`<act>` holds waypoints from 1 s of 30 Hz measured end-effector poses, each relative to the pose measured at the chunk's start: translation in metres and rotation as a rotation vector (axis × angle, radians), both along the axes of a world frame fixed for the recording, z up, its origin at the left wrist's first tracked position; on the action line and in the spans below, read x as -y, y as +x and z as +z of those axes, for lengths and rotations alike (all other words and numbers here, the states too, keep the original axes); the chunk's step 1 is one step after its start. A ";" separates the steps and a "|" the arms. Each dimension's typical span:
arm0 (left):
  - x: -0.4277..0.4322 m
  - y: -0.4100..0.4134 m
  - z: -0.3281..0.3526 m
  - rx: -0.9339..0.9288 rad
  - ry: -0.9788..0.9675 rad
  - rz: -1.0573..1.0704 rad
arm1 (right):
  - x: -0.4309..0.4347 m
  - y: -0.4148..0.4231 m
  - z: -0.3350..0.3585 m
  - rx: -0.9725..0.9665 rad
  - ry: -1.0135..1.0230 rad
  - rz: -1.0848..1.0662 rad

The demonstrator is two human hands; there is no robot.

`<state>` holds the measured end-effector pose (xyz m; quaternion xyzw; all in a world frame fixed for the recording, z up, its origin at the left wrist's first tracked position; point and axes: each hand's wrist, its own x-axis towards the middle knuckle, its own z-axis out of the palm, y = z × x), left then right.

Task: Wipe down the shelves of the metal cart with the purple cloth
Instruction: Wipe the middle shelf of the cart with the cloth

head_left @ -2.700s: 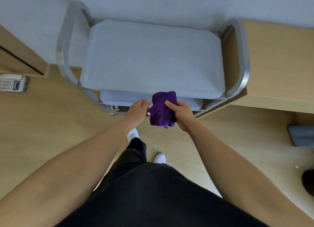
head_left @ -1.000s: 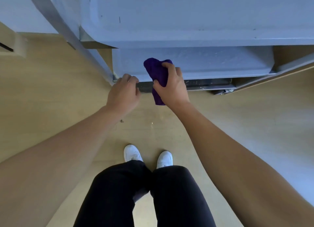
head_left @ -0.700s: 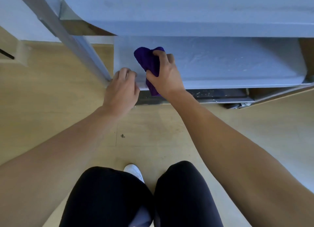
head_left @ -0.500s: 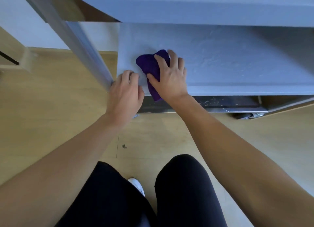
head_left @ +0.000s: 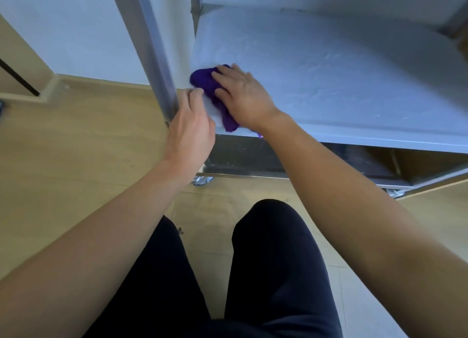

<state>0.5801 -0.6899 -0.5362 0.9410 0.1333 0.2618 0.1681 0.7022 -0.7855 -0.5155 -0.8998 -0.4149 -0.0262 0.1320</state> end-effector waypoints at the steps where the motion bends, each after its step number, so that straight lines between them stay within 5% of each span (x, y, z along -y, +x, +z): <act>1: 0.000 0.000 0.001 -0.006 0.010 0.000 | 0.008 0.005 0.001 0.002 -0.015 -0.064; 4: -0.003 0.002 0.000 -0.002 0.070 -0.010 | 0.024 0.008 0.004 -0.035 -0.007 -0.177; 7: -0.003 0.003 -0.006 0.011 0.063 0.009 | 0.018 -0.019 0.004 -0.019 -0.002 -0.058; 15: 0.001 -0.007 0.008 0.064 -0.218 -0.006 | 0.008 -0.041 0.000 0.030 0.054 0.081; 30: 0.002 -0.010 0.010 -0.010 -0.301 -0.014 | 0.005 -0.038 -0.007 0.040 0.046 0.071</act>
